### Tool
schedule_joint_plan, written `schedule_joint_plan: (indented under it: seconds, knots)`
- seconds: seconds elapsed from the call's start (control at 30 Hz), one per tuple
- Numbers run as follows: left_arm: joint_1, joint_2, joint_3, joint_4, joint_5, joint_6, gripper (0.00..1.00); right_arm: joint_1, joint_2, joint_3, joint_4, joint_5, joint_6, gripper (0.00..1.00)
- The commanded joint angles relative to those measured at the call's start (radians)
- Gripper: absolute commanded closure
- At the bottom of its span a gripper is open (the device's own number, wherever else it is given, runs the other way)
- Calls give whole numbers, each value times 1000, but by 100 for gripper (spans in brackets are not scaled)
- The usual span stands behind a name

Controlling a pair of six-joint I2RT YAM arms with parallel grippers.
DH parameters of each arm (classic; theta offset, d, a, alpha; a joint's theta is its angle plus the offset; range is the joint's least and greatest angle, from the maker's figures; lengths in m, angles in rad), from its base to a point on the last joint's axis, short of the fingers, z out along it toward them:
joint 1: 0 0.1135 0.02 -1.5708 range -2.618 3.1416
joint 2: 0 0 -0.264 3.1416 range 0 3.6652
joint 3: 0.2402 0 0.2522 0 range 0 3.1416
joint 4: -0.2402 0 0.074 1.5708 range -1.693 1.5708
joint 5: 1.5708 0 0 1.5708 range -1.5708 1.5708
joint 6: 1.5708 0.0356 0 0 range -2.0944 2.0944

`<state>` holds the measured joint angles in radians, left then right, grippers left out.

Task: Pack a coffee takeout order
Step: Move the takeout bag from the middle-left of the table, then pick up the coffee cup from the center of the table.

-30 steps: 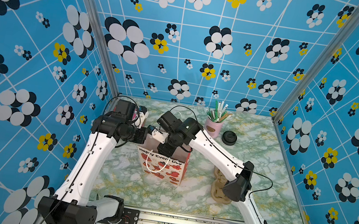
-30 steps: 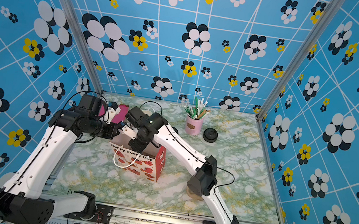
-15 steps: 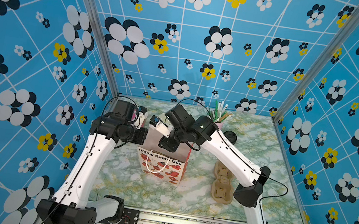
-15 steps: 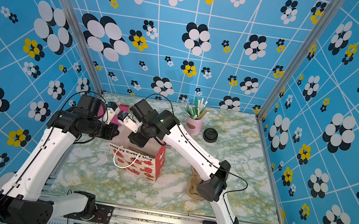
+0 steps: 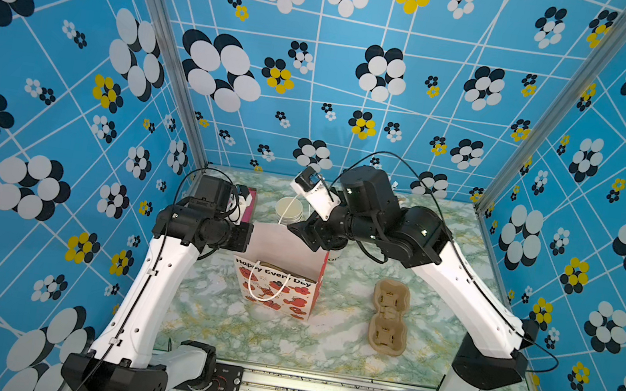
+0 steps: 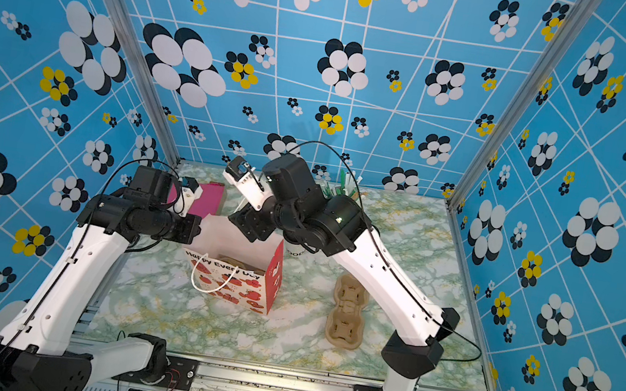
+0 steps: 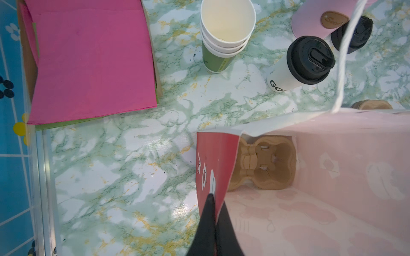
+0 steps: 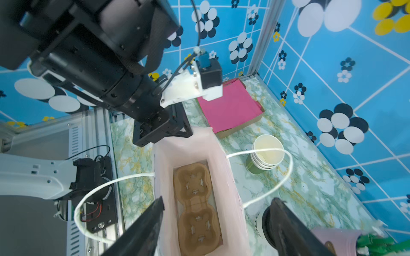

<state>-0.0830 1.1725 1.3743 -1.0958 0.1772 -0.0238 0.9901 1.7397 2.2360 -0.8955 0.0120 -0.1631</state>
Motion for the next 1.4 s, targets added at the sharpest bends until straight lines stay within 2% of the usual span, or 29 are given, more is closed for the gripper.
schedule_joint_plan:
  seconds: [0.0,0.17,0.4,0.83,1.37]
  knots:
    - [37,-40,-28,2,-35,-23,96,-55,-27,-74,52,102,50,15]
    - [87,-59,-69,35,-17,-37,96,-142,-31,-125,16,141,89,10]
    - [114,-60,-102,64,3,-48,96,-234,77,-112,-71,130,106,1]
    - [124,-51,-104,85,48,-45,96,-297,293,-34,-183,77,77,1]
    - [122,-40,-106,94,83,-42,96,-330,429,-9,-214,11,47,1]
